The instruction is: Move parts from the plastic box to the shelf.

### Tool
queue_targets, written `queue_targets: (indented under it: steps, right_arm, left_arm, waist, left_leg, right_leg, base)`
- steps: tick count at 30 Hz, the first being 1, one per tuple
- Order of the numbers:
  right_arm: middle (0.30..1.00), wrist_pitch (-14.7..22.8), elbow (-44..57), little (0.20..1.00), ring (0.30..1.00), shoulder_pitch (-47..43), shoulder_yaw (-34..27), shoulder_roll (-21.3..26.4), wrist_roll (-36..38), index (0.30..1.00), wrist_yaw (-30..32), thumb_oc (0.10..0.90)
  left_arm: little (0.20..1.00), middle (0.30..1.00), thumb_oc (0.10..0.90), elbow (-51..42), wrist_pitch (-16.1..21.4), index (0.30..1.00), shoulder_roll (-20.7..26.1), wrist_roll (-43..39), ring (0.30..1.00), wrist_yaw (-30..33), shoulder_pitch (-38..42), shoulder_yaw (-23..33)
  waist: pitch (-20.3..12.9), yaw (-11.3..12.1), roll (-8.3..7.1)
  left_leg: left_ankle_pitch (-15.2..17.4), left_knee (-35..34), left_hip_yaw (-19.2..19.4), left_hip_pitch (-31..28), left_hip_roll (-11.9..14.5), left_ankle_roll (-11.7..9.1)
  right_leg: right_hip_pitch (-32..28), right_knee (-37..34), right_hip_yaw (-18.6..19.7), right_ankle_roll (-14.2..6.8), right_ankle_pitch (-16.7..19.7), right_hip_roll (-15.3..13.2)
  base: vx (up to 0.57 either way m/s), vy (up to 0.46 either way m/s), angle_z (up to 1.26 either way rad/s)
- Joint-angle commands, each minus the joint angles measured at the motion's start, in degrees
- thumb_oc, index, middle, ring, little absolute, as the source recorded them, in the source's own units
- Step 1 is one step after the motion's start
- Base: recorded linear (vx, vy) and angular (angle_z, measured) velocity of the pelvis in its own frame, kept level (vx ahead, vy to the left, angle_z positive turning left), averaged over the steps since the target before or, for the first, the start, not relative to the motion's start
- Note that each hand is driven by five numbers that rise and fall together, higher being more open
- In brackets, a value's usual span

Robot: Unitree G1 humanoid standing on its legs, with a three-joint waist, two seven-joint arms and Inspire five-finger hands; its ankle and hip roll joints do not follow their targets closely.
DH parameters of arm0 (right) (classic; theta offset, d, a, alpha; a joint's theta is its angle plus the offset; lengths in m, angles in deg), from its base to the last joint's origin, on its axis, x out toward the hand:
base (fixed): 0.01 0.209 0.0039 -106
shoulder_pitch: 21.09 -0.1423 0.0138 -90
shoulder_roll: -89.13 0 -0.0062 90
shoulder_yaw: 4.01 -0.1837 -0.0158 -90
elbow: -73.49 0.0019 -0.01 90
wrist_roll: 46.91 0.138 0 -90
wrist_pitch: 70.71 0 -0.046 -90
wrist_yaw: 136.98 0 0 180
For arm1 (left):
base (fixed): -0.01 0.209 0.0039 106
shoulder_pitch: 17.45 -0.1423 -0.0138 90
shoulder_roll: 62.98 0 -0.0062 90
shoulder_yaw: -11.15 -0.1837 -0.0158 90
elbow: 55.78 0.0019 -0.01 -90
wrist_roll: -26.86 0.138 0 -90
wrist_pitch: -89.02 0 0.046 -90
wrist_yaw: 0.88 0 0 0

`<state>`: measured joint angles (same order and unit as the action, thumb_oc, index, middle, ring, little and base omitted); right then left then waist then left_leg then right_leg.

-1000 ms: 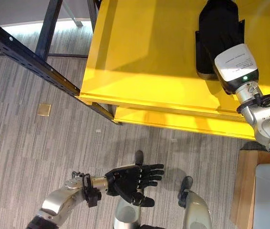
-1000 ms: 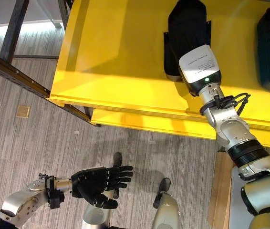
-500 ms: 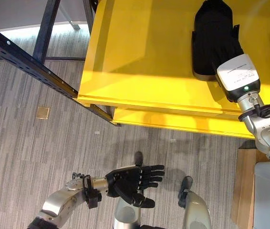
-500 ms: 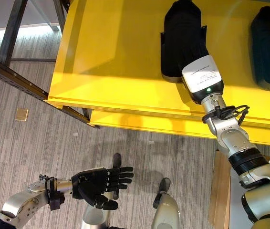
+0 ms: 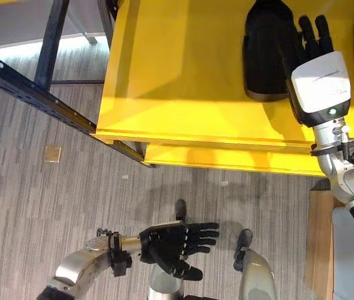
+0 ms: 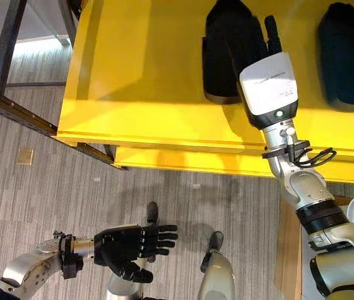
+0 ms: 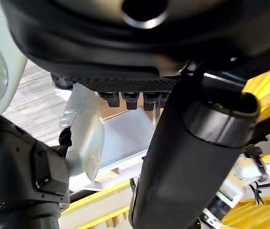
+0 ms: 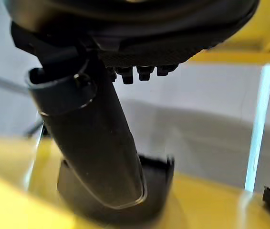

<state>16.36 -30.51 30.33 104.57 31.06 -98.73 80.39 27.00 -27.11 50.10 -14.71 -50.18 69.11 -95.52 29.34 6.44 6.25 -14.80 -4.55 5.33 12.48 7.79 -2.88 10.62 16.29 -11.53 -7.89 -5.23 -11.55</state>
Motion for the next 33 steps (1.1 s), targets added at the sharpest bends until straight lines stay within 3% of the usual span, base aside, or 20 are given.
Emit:
queue_targets:
  steps: [1,9,12,13,19,24,26,28,33]
  right_arm:
    - [1.000,2.58,7.30,1.000,1.000,-5.57,-5.91,1.38,3.63,1.000,4.95,0.900]
    - [1.000,5.81,15.75,1.000,1.000,-1.73,-8.95,-3.32,12.55,1.000,4.05,0.900]
    - [1.000,7.96,18.67,1.000,1.000,4.27,-9.80,-5.62,14.40,1.000,2.99,0.900]
    - [1.000,9.75,23.00,1.000,1.000,11.65,-10.69,-7.26,14.71,1.000,1.02,0.900]
    - [1.000,12.01,28.48,1.000,1.000,28.01,-11.95,-7.89,18.88,1.000,-0.54,0.900]
    - [1.000,10.53,28.65,1.000,1.000,35.23,-12.47,-6.92,23.94,1.000,-4.09,0.900]
    - [1.000,7.75,27.75,1.000,1.000,40.23,-14.68,-6.06,28.13,1.000,-2.87,0.900]
    - [1.000,7.40,26.96,1.000,1.000,42.87,-16.46,-6.43,29.57,1.000,-1.82,0.900]
    - [1.000,-0.14,24.45,1.000,1.000,47.58,-20.03,-6.45,31.82,1.000,-4.88,0.900]
  left_arm:
    - [1.000,1.000,0.900,-3.28,3.81,1.000,-4.06,-4.36,1.000,-0.65,-1.53,-1.74]
    - [1.000,1.000,0.900,-0.28,11.20,1.000,-5.63,-2.62,1.000,0.12,-3.88,-2.88]
    - [1.000,1.000,0.900,-0.32,14.00,1.000,-6.35,-1.73,1.000,2.15,-4.37,-3.01]
    - [1.000,1.000,0.900,-1.06,14.62,1.000,-6.97,-1.63,1.000,4.18,-4.41,-2.71]
    - [1.000,1.000,0.900,-4.30,13.35,1.000,-7.26,-3.58,1.000,8.79,-5.92,-1.27]
    - [1.000,1.000,0.900,-4.82,14.26,1.000,-6.80,-4.56,1.000,11.30,-6.85,0.41]
    - [1.000,1.000,0.900,-5.51,14.84,1.000,-6.01,-6.34,1.000,11.93,-8.53,2.45]
    - [1.000,1.000,0.900,-5.62,15.19,1.000,-5.83,-6.48,1.000,12.12,-9.78,3.69]
    - [1.000,1.000,0.900,-5.20,16.71,1.000,-5.76,-5.12,1.000,10.79,-12.00,5.85]
  waist:
    - [-3.43,-0.79,0.11]
    - [-5.80,-2.60,0.81]
    - [-7.21,-3.71,0.31]
    - [-8.50,-4.96,-0.26]
    - [-11.83,-8.64,-1.84]
    - [-13.38,-10.76,-3.10]
    - [-14.32,-12.02,-4.03]
    - [-14.97,-12.67,-4.54]
    - [-16.23,-14.08,-5.71]
  left_leg:
    - [9.39,4.63,-0.68,-2.87,2.50,-1.53]
    - [9.55,3.80,-0.19,-5.30,2.25,-1.84]
    - [9.64,3.36,0.40,-6.36,2.57,-1.82]
    - [9.85,3.46,0.87,-7.21,3.08,-1.80]
    - [10.29,3.28,3.10,-10.35,4.58,-1.74]
    - [10.39,2.35,4.88,-12.33,5.25,-1.97]
    - [10.77,1.62,6.07,-13.80,5.27,-1.91]
    - [10.98,1.04,6.77,-14.77,5.21,-1.82]
    - [11.74,-0.11,8.52,-16.95,4.95,-1.69]
  right_leg:
    - [0.13,0.39,0.74,3.34,-2.98,2.20]
    - [-1.70,-0.21,2.03,3.66,-3.27,2.05]
    - [-2.61,-0.86,2.52,3.39,-3.06,1.96]
    - [-3.52,-1.05,2.91,3.21,-2.92,1.82]
    - [-6.45,-2.92,4.54,2.62,-2.19,2.01]
    - [-8.46,-5.45,6.12,1.95,-1.02,1.91]
    - [-9.79,-7.55,6.98,1.42,-0.02,1.74]
    - [-10.49,-8.80,7.45,1.05,0.66,1.69]
    - [-11.97,-12.47,8.38,0.12,2.92,1.45]
  base:
    - [0.02,0.046,-0.06]
    - [0.03,0.095,-0.04]
    - [0.06,0.084,0.03]
    - [0.09,0.079,-0.05]
    - [0.09,0.052,-0.06]
    - [0.01,0.034,-0.31]
    - [-0.02,0.024,-0.27]
    - [0.00,0.007,-0.10]
    - [-0.02,0.040,-0.15]
